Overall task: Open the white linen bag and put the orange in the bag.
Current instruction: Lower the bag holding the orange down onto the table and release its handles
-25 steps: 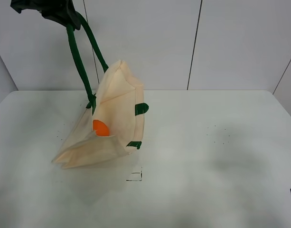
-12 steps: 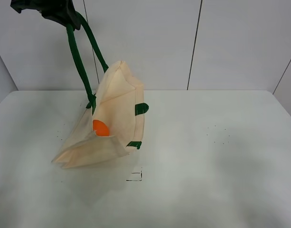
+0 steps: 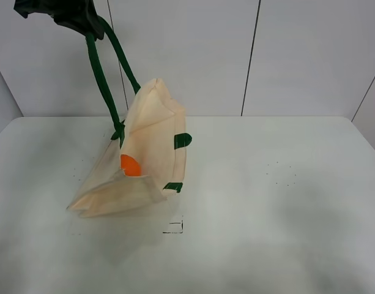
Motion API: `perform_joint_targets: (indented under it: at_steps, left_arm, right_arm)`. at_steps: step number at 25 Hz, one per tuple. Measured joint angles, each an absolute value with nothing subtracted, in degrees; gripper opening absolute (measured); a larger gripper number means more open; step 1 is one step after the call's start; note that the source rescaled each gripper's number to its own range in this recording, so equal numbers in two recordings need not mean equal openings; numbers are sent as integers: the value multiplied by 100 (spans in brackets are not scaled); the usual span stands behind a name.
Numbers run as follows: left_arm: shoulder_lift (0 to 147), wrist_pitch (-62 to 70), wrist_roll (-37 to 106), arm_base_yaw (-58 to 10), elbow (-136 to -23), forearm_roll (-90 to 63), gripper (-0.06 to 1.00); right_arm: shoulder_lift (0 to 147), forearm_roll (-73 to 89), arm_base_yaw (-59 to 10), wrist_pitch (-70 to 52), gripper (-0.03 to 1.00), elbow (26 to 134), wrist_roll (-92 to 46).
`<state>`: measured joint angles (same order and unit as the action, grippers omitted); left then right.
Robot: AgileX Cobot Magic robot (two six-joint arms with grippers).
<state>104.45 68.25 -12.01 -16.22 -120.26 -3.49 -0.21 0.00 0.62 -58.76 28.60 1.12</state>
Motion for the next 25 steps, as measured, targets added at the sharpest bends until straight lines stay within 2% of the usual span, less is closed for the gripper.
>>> perform_joint_targets:
  at_steps: [5,15,17,18,22,23,25]
  left_arm:
    - [10743,6666,-1201,-1622,-11642,-455,0]
    - [12237,6278,-739,-1622,-11286,-1360,1]
    - [12348,6271,-637,-1622,-11286,-1376,10]
    - [12373,6265,-603,-1622,-11286,-1383,18]
    - [12380,6240,-542,-1622,-11286,-1416,66]
    - [12380,6240,-537,-1622,-11286,-1393,73]
    - [12380,6246,-537,-1622,-11286,-1315,77]
  right_arm:
    - [-21,30,62,-5876,98,2860,112]
    - [-21,48,62,-5876,98,2860,112]
    - [-21,48,62,-5876,98,2860,112]
    - [-21,48,62,-5876,98,2860,112]
    - [-21,48,62,-5876,98,2860,112]
    - [-21,48,62,-5876,98,2860,112]
    - [-21,48,62,-5876,98,2860,112]
